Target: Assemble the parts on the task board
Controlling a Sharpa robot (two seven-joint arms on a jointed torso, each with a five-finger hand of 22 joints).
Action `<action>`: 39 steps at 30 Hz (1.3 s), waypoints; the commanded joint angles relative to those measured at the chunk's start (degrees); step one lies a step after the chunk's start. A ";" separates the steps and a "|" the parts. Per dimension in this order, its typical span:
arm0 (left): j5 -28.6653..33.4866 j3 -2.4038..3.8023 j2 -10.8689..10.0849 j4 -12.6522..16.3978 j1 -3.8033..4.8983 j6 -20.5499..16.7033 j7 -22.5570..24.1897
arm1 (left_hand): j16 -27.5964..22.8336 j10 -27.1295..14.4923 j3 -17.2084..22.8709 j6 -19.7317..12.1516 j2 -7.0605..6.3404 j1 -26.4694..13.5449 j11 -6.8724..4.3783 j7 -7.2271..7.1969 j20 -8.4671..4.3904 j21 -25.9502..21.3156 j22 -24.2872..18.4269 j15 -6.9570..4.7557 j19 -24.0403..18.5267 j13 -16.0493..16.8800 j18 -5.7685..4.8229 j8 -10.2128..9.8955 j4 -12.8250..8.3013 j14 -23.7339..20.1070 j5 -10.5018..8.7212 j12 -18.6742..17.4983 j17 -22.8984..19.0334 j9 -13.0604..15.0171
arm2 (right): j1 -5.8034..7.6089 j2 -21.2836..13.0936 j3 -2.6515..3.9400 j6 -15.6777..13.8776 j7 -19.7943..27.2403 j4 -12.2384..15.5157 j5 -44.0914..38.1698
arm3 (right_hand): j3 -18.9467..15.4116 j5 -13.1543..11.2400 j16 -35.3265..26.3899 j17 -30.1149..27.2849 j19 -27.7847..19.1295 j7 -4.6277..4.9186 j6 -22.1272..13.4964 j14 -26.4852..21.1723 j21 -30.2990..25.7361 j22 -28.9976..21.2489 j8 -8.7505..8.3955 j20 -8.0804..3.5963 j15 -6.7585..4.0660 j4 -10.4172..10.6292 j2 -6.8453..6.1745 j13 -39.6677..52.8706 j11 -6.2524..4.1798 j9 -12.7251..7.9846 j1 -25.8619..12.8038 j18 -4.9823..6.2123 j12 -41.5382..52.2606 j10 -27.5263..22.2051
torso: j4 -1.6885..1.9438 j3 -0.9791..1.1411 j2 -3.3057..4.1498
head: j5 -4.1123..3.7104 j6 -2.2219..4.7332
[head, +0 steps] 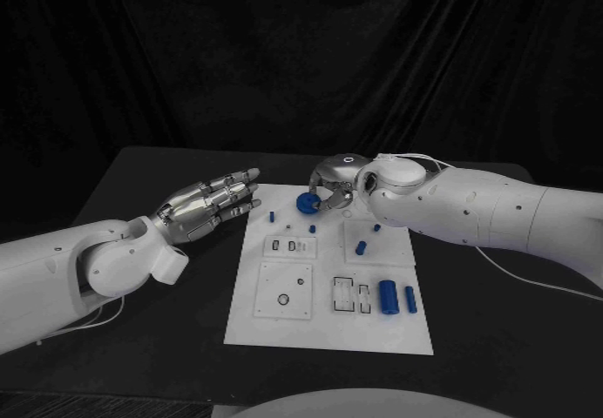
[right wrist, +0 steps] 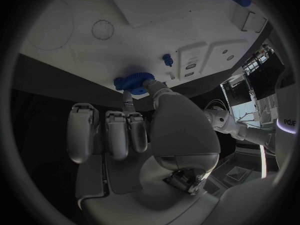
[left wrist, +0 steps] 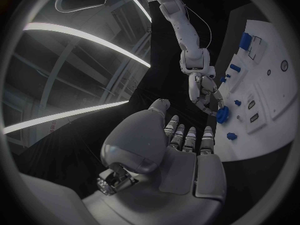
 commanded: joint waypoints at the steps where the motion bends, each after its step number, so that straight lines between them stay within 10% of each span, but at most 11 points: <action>1: 0.07 0.05 0.06 0.17 0.00 0.57 0.46 | 0.22 0.04 0.39 0.03 -0.08 -0.44 0.37 0.24 0.43 -0.02 0.08 0.22 0.09 0.05 0.52 0.32 0.06 0.14 0.22 0.35 0.05 0.05 | -0.14 -0.04 0.03 0.49 0.18 -0.05 -0.03 | 0.18 -1.35 0.15 15.09 -0.18 -0.08 -1.63 6.12 -0.27 9.53 -1.07 0.17 0.38 -0.30 -0.18 15.09 0.27 -0.51 -0.77 -0.84 0.20 6.11 | 0.00 -0.01 0.00 | 0.00 -0.04; 11: 0.07 0.05 0.24 -0.04 0.00 0.74 0.44 | 0.22 0.04 0.39 0.03 -0.08 -0.44 0.37 0.24 0.43 -0.02 0.08 0.22 0.09 0.05 0.52 0.32 0.06 0.14 0.22 0.35 0.05 0.05 | -0.15 -0.18 0.03 0.03 0.91 -0.02 -0.03 | -1.95 -12.46 0.15 15.09 -0.57 -0.21 -4.11 6.12 -1.03 9.46 -2.50 0.11 0.31 0.30 0.39 15.09 0.16 -1.43 -2.75 -0.69 0.20 6.11 | 0.00 0.00 0.00 | -0.08 -0.32; 26: 0.07 0.05 0.16 -0.31 0.00 0.78 0.46 | 0.22 0.05 0.60 0.02 -0.03 -0.47 0.47 0.34 0.48 -0.02 0.08 0.27 0.09 0.04 0.53 0.38 0.00 0.14 0.27 0.38 0.05 0.05 | 1.60 -5.36 0.03 -5.96 1.89 4.16 -0.03 | -2.31 -12.07 0.15 15.09 -0.20 -0.29 -1.94 6.12 -0.71 9.80 -1.39 0.05 0.23 -0.02 0.78 15.09 0.08 -1.22 -1.98 -0.80 0.20 6.11 | 0.01 0.01 -0.02 | -0.22 0.33; 34: 0.07 0.05 0.31 -0.27 0.00 0.65 0.42 | 0.21 0.06 0.61 0.03 -0.05 -0.48 0.48 0.35 0.49 -0.03 0.08 0.27 0.08 0.05 0.53 0.39 -0.01 0.13 0.27 0.41 0.05 0.05 | 5.70 -16.77 0.02 -8.57 2.47 13.92 -0.03 | -3.56 -15.90 0.15 15.09 2.10 -4.48 0.70 6.12 2.44 11.80 -2.77 -2.45 -2.69 1.20 -0.44 15.09 -3.13 -3.36 -0.20 -1.69 0.20 6.11 | -0.10 -0.02 -0.06 | -0.69 -0.10; 39: 0.07 0.05 0.42 -0.24 0.00 0.57 0.44 | 0.23 0.07 0.63 0.05 -0.08 -0.48 0.48 0.35 0.49 -0.02 0.08 0.28 0.09 0.05 0.53 0.41 -0.03 0.15 0.27 0.43 0.06 0.05 | 6.57 -23.62 0.00 -9.58 3.09 18.27 -0.02 | -4.93 -18.39 0.15 15.09 2.60 -5.20 -0.03 6.12 3.08 12.31 -5.27 -3.53 -3.61 4.82 -1.84 15.09 -4.08 -6.18 1.21 -1.90 0.20 6.11 | -0.18 -0.20 -0.29 | -1.12 -0.57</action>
